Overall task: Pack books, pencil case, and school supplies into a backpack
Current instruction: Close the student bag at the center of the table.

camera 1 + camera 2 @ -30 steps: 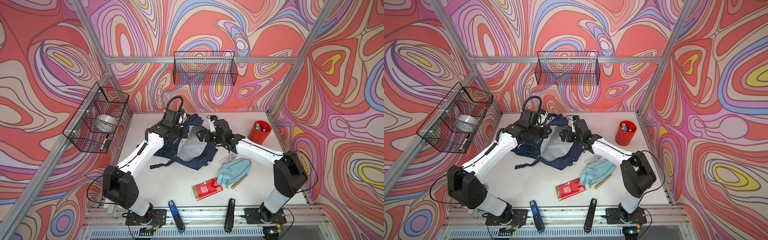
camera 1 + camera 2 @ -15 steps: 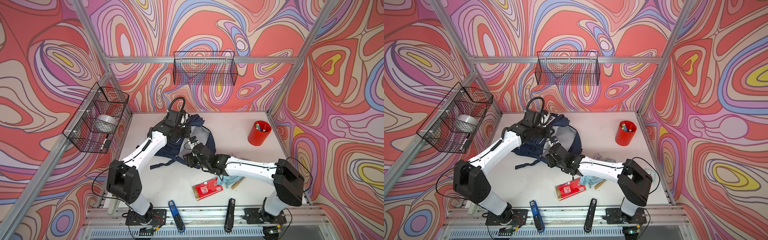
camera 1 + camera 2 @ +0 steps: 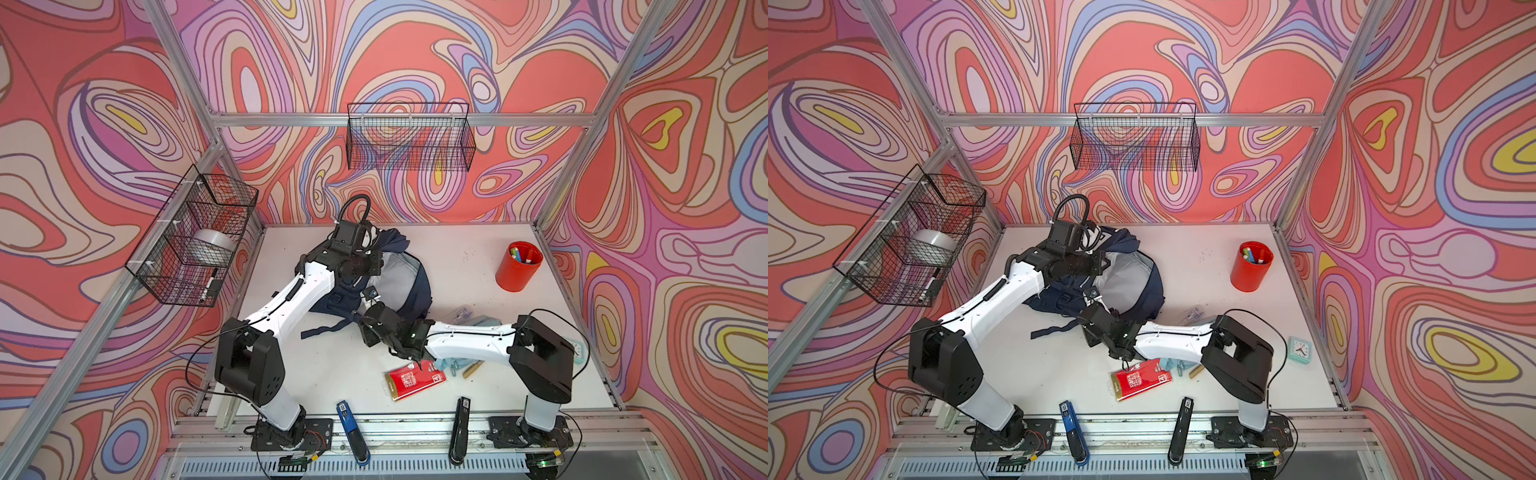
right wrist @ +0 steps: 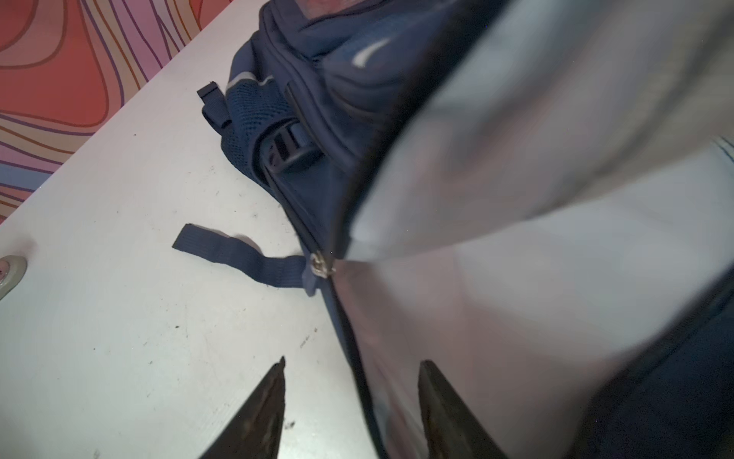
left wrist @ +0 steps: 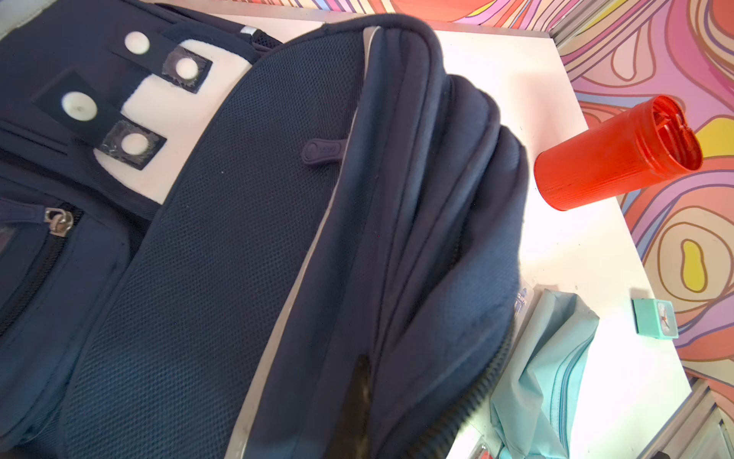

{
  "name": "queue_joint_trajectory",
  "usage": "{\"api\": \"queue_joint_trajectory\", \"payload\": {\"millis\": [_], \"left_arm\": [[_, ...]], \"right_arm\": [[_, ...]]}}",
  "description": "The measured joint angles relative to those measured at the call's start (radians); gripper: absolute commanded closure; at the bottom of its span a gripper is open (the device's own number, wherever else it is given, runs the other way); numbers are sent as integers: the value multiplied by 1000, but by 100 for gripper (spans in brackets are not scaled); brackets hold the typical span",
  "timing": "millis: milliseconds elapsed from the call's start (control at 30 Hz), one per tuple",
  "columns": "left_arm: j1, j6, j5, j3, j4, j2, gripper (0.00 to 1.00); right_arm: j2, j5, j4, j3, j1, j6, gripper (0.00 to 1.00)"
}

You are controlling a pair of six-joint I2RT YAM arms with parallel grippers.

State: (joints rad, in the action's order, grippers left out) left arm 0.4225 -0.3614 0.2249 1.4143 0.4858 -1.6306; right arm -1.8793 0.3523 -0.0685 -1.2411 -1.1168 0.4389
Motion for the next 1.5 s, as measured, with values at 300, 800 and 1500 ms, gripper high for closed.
{"api": "queue_joint_trajectory", "payload": {"millis": [300, 800, 1500], "left_arm": [[0, -18, 4, 17, 0, -14, 100], [0, -37, 4, 17, 3, -14, 100], [-15, -78, -21, -11, -2, 37, 17]], "right_arm": [[-74, 55, -39, -87, -23, 0, 48], [-262, 138, -137, -299, -22, 12, 45], [-209, 72, -43, -171, 8, -11, 100]]}}
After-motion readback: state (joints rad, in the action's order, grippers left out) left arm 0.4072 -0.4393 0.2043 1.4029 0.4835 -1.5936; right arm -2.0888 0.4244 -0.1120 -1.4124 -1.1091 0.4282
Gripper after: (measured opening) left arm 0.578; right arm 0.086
